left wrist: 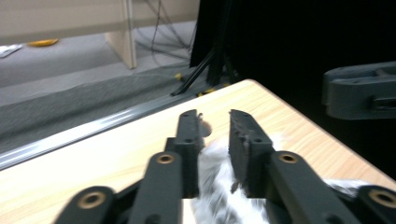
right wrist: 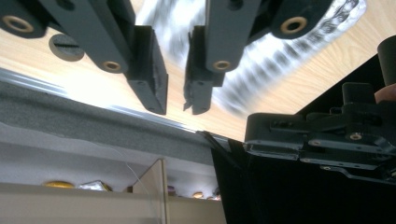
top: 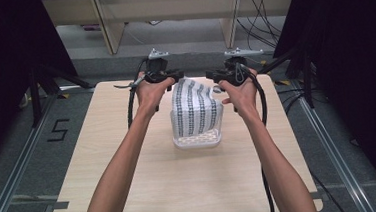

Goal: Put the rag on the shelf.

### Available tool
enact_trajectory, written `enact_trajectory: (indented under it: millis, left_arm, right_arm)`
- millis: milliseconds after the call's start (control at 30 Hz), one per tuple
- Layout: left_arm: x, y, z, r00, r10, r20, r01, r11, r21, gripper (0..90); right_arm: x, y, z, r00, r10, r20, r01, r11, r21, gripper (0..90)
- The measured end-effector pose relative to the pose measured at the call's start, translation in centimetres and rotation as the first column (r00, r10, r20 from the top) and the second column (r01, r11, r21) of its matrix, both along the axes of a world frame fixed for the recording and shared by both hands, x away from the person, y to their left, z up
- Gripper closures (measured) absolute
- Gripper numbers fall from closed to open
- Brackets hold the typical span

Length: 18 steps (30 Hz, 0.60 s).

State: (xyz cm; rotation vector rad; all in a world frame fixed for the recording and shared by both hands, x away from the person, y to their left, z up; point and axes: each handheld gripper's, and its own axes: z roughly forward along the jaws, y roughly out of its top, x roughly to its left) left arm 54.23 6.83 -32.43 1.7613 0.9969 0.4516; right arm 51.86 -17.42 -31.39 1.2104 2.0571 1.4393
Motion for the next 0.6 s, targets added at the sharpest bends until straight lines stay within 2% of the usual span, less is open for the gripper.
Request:
enact_trajectory:
  millis: [33, 100, 133, 167, 200, 233, 267, 367, 400, 533, 600]
  left_arm:
    - [0.1, 0.0, -0.1, 0.9998, 0.010, -0.016, -0.009, 0.9999, 0.005, 64.8]
    - [0.2, 0.1, -0.3, 0.9985, 0.041, -0.037, -0.040, 0.9990, 0.019, 53.9]
    - [0.2, 0.3, -0.3, 0.9987, 0.035, -0.037, -0.034, 0.9990, 0.031, 53.0]
    - [0.2, 0.4, -0.3, 0.9988, 0.031, -0.036, -0.030, 0.9990, 0.034, 53.2]
    - [0.1, 0.5, -0.3, 0.9988, 0.029, -0.038, -0.028, 0.9991, 0.033, 53.1]
    - [0.0, 0.7, -0.2, 0.9990, 0.023, -0.039, -0.022, 0.9991, 0.036, 52.7]
    - [-0.2, 0.8, -0.2, 0.9988, 0.026, -0.042, -0.026, 0.9996, 0.013, 52.5]
    - [-0.4, 1.2, -0.1, 0.9991, 0.016, -0.040, -0.015, 0.9998, 0.012, 52.5]
    - [-0.5, 1.4, -0.1, 0.9991, 0.005, -0.043, -0.004, 0.9998, 0.022, 52.5]
    - [-0.8, 1.6, -0.2, 0.9981, -0.003, -0.061, 0.005, 0.9993, 0.037, 51.8]
    - [-1.0, 1.6, -0.2, 0.9976, -0.011, -0.069, 0.012, 0.9998, 0.016, 52.0]
  right_arm:
    - [-0.1, 0.1, 0.0, 0.9996, -0.016, -0.024, 0.017, 1.000, 0.009, 74.9]
    - [0.0, 0.0, -0.1, 0.9996, -0.015, -0.022, 0.016, 1.000, 0.007, 73.3]
    - [0.0, -0.1, -0.2, 1.0000, -0.009, -0.004, 0.009, 1.000, -0.004, 72.6]
    - [-0.1, -0.2, -0.1, 1.0000, -0.008, -0.005, 0.008, 1.000, -0.002, 72.2]
    - [-0.2, -0.3, 0.0, 1.0000, -0.007, 0.007, 0.007, 1.000, -0.024, 71.6]
    - [-0.3, -0.3, 0.1, 1.0000, 0.003, 0.003, -0.003, 1.000, -0.018, 71.1]
    - [-0.6, -0.4, 0.3, 1.0000, 0.001, -0.008, -0.001, 1.000, -0.007, 70.5]
    - [-0.8, -0.5, 0.4, 0.9998, -0.007, -0.017, 0.007, 1.000, -0.007, 69.7]
    - [-0.7, -0.7, 0.4, 1.0000, 0.007, -0.002, -0.007, 1.000, -0.018, 68.7]
    - [-1.1, -0.9, 0.6, 0.9999, 0.009, -0.007, -0.009, 1.000, -0.021, 66.8]
    - [-1.3, -1.1, 0.8, 0.9997, 0.023, -0.001, -0.023, 0.999, -0.037, 64.9]
